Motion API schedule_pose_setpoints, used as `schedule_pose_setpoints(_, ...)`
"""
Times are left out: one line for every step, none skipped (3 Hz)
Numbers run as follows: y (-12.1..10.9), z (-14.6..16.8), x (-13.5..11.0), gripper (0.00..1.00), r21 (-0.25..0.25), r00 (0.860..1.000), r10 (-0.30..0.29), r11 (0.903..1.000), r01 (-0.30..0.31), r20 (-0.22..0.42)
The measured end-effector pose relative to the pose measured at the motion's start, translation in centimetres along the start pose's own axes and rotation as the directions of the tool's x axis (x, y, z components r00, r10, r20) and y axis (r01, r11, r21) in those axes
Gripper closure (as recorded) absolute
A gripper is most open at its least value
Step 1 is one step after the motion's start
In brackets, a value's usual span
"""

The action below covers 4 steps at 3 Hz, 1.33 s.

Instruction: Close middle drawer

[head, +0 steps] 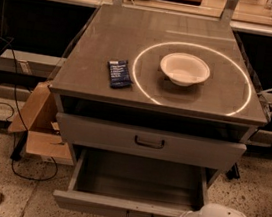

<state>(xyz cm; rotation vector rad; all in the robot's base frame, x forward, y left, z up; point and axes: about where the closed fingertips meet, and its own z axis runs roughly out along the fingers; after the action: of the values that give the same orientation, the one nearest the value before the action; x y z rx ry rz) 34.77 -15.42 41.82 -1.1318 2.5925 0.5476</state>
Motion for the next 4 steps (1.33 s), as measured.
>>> schedule_pose_setpoints(-0.44, -0.28, -0.88, 0.74, -0.002, 1.0, 0.012, 0.9999, -0.012, 0.008)
schedule_pose_setpoints(-0.43, -0.28, -0.88, 0.5, -0.002, 1.0, 0.012, 0.9999, -0.012, 0.008)
schedule_pose_setpoints(-0.43, -0.28, -0.88, 0.27, -0.002, 1.0, 0.012, 0.9999, -0.012, 0.008)
schedule_pose_setpoints(-0.43, -0.28, -0.88, 0.05, -0.002, 1.0, 0.012, 0.9999, -0.012, 0.008)
